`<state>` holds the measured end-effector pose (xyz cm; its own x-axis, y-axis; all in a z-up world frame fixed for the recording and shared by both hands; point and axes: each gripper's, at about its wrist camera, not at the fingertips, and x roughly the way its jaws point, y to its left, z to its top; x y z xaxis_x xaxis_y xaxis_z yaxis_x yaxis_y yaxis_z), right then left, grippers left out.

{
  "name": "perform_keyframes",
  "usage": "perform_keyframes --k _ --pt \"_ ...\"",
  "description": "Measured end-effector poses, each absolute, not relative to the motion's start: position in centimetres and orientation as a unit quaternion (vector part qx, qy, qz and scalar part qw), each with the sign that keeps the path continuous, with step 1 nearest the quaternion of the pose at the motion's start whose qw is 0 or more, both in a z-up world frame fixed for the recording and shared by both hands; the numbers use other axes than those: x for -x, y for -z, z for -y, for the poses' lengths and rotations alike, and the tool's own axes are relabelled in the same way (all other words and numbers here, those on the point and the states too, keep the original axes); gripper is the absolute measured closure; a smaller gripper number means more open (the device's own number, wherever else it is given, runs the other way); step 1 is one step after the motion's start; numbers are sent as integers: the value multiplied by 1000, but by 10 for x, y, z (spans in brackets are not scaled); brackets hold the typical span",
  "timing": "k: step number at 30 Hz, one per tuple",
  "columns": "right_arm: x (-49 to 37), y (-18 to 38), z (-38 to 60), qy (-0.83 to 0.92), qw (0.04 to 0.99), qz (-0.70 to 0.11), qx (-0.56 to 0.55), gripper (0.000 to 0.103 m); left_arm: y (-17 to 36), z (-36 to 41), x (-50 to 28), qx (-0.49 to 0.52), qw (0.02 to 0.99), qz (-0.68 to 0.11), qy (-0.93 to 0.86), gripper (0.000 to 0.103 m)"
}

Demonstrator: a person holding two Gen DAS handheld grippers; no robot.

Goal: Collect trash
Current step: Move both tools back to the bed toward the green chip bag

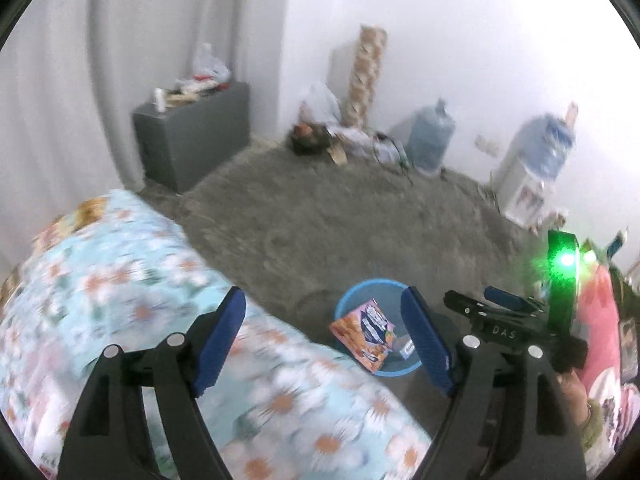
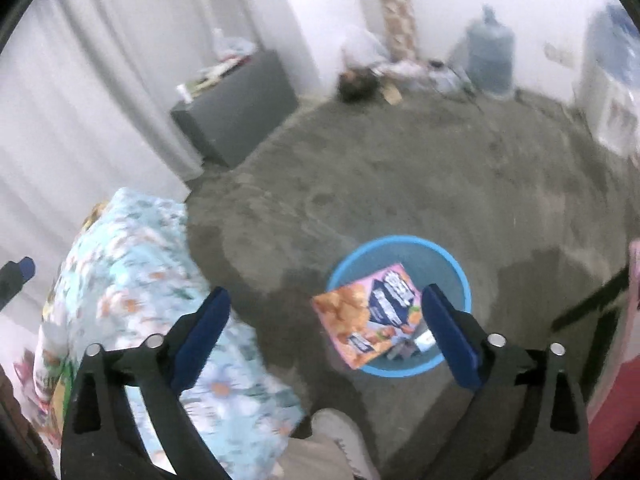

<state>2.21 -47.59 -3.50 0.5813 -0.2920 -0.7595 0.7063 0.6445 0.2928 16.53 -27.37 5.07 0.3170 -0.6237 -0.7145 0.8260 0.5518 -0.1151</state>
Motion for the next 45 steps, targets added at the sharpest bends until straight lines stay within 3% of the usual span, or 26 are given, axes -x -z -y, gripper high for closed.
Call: perform_keyframes --k 6,10,20,29,35,45 --pt "-49 5 432 322 855 -355 -197 8 -94 167 -165 -88 851 -324 405 23" --pt "-71 -11 406 212 893 -350 -187 8 -111 92 -162 -69 890 -294 341 21" --pt "-133 -31 322 73 918 -371 -120 8 -97 -66 -163 19 931 -311 189 18" --pt "-168 -18 275 -32 879 -418 -227 8 -58 -115 -169 80 920 -347 163 18" --pt "-175 -19 259 -94 855 -407 -307 8 -42 -128 -178 97 915 -354 166 18" --pt "-171 6 243 -110 816 -449 -347 12 -18 -140 -181 113 904 -370 180 18"
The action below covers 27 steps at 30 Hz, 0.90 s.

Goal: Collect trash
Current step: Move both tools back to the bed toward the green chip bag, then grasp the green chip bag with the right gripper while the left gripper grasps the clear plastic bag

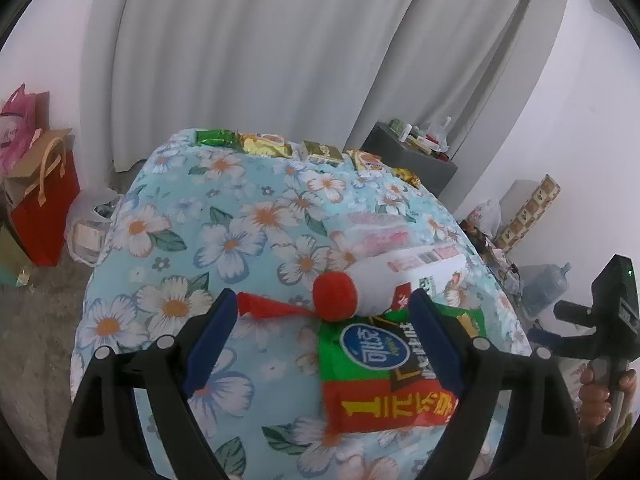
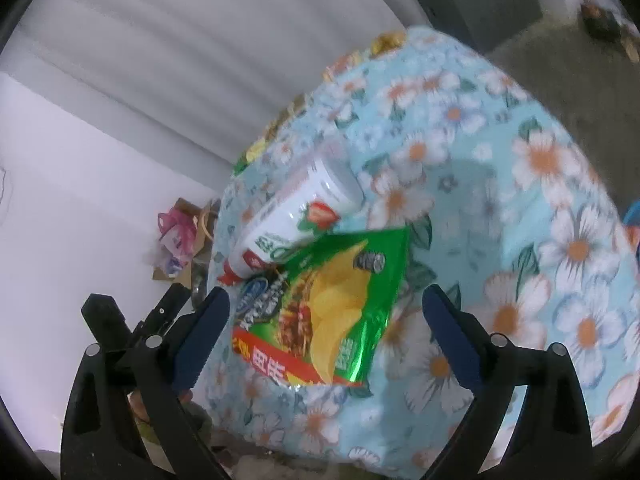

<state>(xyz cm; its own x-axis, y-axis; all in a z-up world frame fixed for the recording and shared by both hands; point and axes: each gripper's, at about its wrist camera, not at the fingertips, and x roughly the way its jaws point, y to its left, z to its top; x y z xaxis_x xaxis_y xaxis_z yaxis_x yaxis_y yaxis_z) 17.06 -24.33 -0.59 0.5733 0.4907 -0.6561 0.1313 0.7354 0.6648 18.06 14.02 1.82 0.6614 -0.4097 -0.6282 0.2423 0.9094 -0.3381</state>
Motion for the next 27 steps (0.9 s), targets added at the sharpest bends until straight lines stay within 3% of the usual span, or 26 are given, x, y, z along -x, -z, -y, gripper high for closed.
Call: perform_keyframes --k 14,20,27 --pt "-192 6 246 -103 811 -446 -365 24 -13 -158 -187 123 903 -368 182 18" --pt "-250 -5 268 -147 803 -419 -397 28 -21 -155 -183 109 907 -359 193 21" --pt "-325 31 287 -169 737 -444 -480 37 -26 -144 -180 85 906 -358 211 26"
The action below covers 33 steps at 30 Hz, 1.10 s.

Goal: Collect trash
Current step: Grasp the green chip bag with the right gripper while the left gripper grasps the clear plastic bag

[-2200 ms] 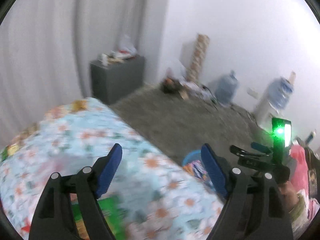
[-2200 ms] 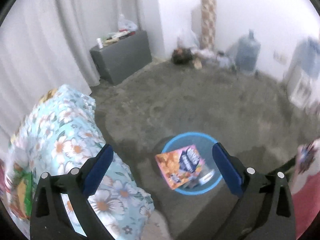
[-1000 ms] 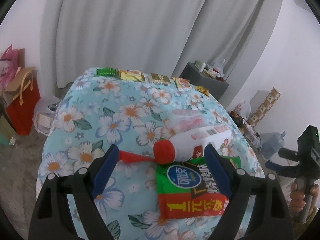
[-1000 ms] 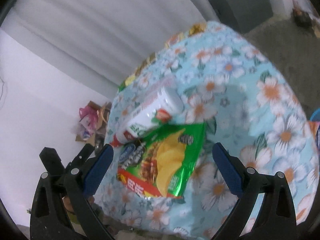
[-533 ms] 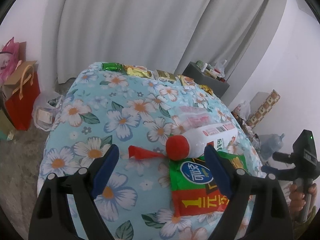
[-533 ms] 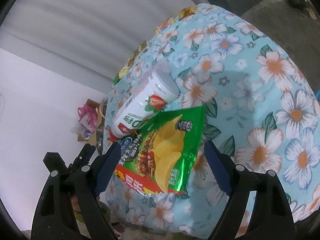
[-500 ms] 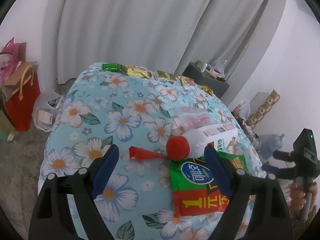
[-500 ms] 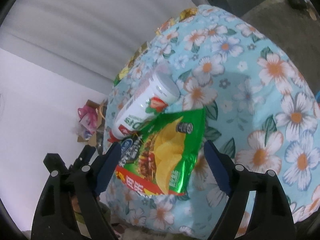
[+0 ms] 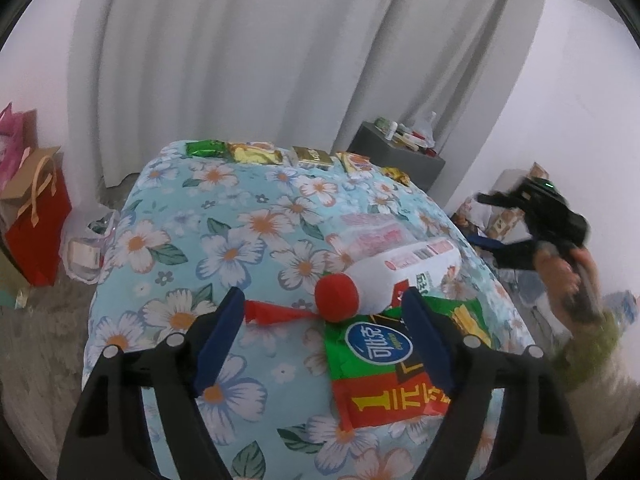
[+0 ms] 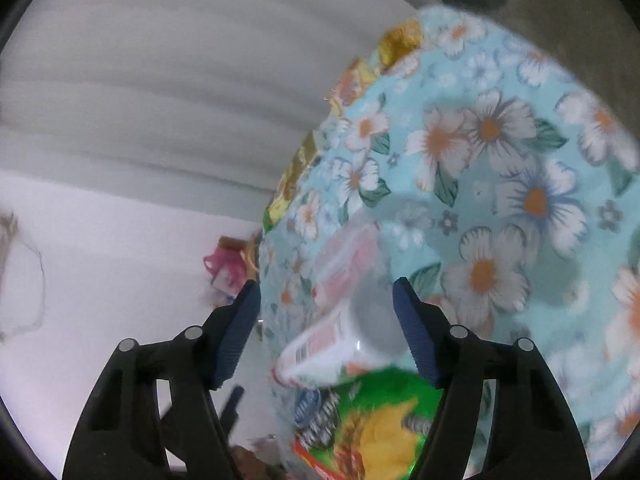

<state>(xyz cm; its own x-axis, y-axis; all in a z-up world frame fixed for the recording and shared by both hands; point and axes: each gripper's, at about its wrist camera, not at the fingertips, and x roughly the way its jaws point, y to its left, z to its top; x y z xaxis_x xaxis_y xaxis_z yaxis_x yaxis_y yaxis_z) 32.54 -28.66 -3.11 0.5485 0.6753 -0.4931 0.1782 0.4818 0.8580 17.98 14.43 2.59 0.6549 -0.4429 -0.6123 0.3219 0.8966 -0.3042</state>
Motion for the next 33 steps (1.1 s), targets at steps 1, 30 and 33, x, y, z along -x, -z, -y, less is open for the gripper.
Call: perform_keyframes --k 1,30,33 --pt "-335 40 287 -174 725 -449 -492 37 -27 -142 -181 80 906 -358 214 28" --pt "-395 72 267 -201 708 -480 -478 97 -21 -90 -182 80 872 -389 286 52" --pt "-377 57 290 -203 715 -444 -500 97 -23 -87 -179 78 872 -386 290 52"
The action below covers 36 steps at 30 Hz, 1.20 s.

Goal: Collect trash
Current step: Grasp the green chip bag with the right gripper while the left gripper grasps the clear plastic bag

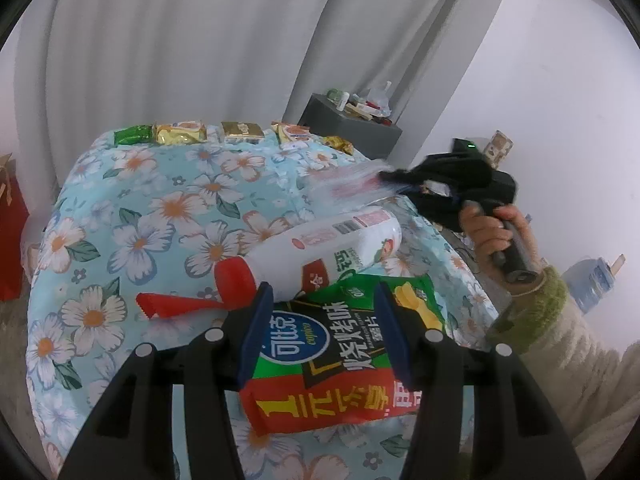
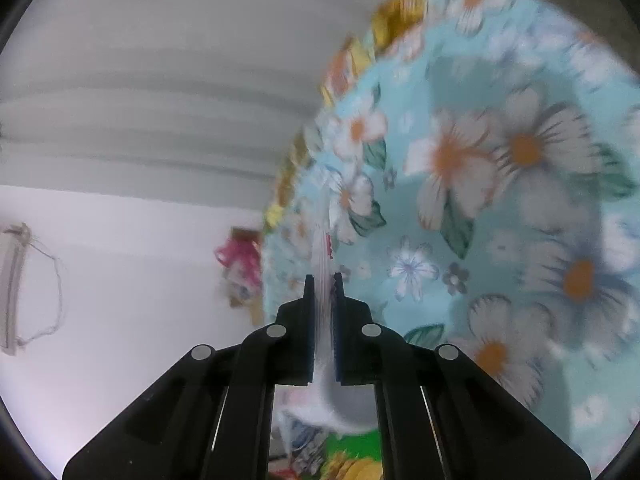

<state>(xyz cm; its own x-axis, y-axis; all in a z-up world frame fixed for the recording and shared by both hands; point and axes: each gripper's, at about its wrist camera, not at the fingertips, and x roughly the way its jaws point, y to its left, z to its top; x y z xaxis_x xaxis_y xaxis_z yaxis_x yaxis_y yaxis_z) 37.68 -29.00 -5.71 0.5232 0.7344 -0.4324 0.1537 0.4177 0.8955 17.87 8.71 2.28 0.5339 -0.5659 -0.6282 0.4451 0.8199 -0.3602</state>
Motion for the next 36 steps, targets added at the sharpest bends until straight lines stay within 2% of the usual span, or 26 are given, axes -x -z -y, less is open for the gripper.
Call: perform_keyframes --k 5,9,16,21,26,27,29,31,32,36 --pt "-333 23 310 -245 719 -380 -527 97 -27 -87 -174 82 872 -380 297 52" --pt "-297 3 304 -324 703 -372 -513 97 -35 -94 -174 107 869 -370 311 52" --pt "-253 29 228 -387 667 -477 -422 97 -46 -123 -175 182 860 -367 305 52" --pt "-241 54 164 -429 630 -551 -340 96 -47 -138 -159 171 866 -369 291 52" --pt "-259 46 109 -443 644 -579 -231 90 -32 -145 -140 154 862 -393 279 52" --pt "-263 45 101 -434 654 -584 -207 89 -28 -146 -137 151 861 -399 275 52" --pt "-272 47 84 -404 676 -596 -155 72 -18 -147 -131 145 860 -411 264 52" --pt "-277 46 73 -389 684 -604 -128 64 -10 -148 -128 137 861 -419 255 52" --pt "-279 44 71 -388 686 -603 -125 56 -6 -148 -127 132 862 -421 251 52" --pt "-253 26 79 -369 724 -572 -110 45 9 -147 -125 120 856 -439 246 52"
